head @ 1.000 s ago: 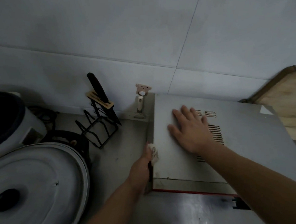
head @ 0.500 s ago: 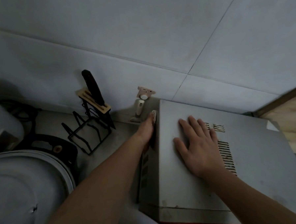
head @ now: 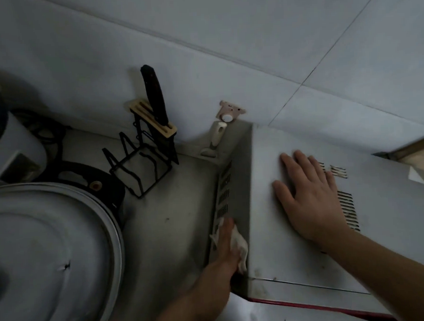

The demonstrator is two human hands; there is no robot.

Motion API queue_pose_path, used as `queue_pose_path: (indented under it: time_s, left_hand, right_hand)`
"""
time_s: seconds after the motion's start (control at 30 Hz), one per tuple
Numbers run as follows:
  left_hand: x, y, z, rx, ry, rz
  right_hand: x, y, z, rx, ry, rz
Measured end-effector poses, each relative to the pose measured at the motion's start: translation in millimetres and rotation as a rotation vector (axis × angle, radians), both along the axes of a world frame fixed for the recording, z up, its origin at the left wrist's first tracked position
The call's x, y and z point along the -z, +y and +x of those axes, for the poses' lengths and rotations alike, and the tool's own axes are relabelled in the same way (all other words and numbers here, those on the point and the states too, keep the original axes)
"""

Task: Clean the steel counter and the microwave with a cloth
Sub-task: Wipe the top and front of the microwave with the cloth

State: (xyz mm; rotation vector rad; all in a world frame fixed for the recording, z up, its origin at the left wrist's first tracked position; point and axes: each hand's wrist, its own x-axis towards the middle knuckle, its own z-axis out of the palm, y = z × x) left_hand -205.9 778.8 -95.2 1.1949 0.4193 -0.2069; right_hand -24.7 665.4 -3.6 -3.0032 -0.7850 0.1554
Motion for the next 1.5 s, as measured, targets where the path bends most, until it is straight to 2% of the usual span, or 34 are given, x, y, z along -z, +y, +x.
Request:
queue_pose_path:
  time_s: [0.2,0.4,0.5,0.6,0.67,0.77,0.87,1.0,1.1,1.17,1.33,1.5]
  left_hand:
    - [-2.1,7.7,18.6,0.006,0.037,0.04]
    - [-28.3,50.7,136.5,-0.134,-0.012,0.086]
    - [-22.8,74.0,189.9,-0.104,-0.043,0.108]
    - [-1.9,81.0,214.2,-0.086,-0.033,-0.002]
    - [-0.4,78.0,209.7,-0.124,-0.009,-0.038]
    - [-8.3,69.7,178.2,-0.192,0.071,0.019]
    - [-16.2,49.7,119.3,-0.13,0.141,-0.057]
    - [32.1,14.1,38.3,-0.15,0.351,-0.225]
    - [56.6,-0.6,10.7,-0.141,0.263,-0.253]
    - [60.2,2.9,12.4,-0.181,0.291,-0.319]
    - [51.1,11.4,47.4,-0.19,0.413,-0.256]
    - [43.0,41.2,112.3,-0.176,0.325,-0.229]
  right_hand:
    - [1.0,0.4,0.2,0.002,-0.006,-0.001]
    - [1.6,0.3,-0.2,0.005,-0.014,0.001]
    - [1.7,0.3,0.6,0.005,-0.014,-0.001]
    - [1.3,-0.2,0.3,0.009,-0.019,0.003]
    - [1.0,-0.2,-0.2,0.005,-0.018,0.006]
    - [1.2,-1.1,0.3,0.001,-0.024,0.011]
    - [0.7,-1.7,0.7,0.002,-0.02,0.011]
    - [1.5,-1.9,0.1,-0.005,-0.021,0.006]
    - [1.7,-1.5,1.6,-0.001,-0.027,0.007]
    - [2.8,-1.0,1.0,-0.006,-0.024,0.001]
    - [2.9,0.3,-0.3,0.008,-0.022,0.007]
    - [1.9,0.4,-0.5,0.01,-0.024,0.025]
